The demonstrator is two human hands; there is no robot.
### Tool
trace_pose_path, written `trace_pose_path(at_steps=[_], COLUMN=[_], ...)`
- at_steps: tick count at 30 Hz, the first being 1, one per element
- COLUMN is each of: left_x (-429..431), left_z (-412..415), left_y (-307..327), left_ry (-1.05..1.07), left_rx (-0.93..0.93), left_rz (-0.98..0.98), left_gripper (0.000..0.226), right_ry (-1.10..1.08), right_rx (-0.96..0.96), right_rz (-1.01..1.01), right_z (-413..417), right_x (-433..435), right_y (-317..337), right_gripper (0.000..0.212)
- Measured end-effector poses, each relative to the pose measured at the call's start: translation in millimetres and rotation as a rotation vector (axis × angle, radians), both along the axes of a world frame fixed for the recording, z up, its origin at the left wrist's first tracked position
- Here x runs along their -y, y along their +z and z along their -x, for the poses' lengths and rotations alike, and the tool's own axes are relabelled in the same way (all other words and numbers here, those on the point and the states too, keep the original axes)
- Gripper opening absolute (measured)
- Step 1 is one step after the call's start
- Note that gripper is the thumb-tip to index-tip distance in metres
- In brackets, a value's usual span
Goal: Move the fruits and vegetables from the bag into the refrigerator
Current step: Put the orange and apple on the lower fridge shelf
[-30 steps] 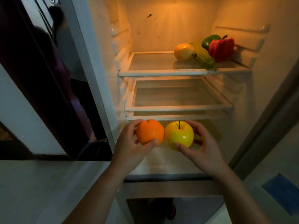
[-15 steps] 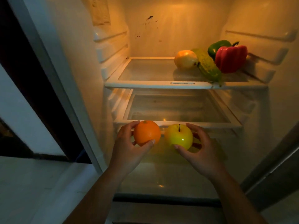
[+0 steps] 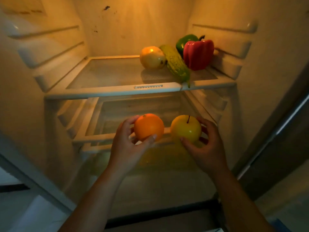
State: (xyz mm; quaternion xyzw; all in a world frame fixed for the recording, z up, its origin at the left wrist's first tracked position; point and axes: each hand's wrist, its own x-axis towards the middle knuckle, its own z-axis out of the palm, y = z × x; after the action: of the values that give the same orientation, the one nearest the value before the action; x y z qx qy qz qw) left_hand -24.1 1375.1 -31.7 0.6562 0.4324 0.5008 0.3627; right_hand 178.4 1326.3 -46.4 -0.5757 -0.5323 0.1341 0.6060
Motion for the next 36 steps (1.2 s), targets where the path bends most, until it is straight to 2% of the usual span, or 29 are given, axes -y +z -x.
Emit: trace_pose_path(at_steps=[17, 20, 24, 31, 36], left_x=[-30.1, -32.2, -35.2, -36.9, -41.8], left_z=[-8.2, -7.3, -8.1, -8.1, -9.8], left_y=[10.7, 10.9, 10.9, 11.0, 10.8], left_ry=[-0.071, -0.081, -0.088, -0.099, -0.107], left_rx=[-0.048, -0.039, -0.056, -0.046, -0.055], left_rz=[0.016, 0.027, 0.017, 0.028, 0.033], left_gripper=[0.063, 0.062, 0.061, 0.062, 0.064], right_ry=[-0.229, -0.237, -0.248, -0.294, -0.328], right_rx=[0.058, 0.104, 0.186, 0.443, 0.469], right_rz=[0.066, 0.061, 0.032, -0.013, 0.027], right_z=[-8.7, -12.3, -17.1, -2.8, -3.8], right_x=[-55.5, -58.5, -55.4, -31.2, -43.3], right_y=[5.8, 9.8, 9.2, 3.4, 3.5], right_gripper=[0.079, 0.078, 0.088, 0.063, 0.060])
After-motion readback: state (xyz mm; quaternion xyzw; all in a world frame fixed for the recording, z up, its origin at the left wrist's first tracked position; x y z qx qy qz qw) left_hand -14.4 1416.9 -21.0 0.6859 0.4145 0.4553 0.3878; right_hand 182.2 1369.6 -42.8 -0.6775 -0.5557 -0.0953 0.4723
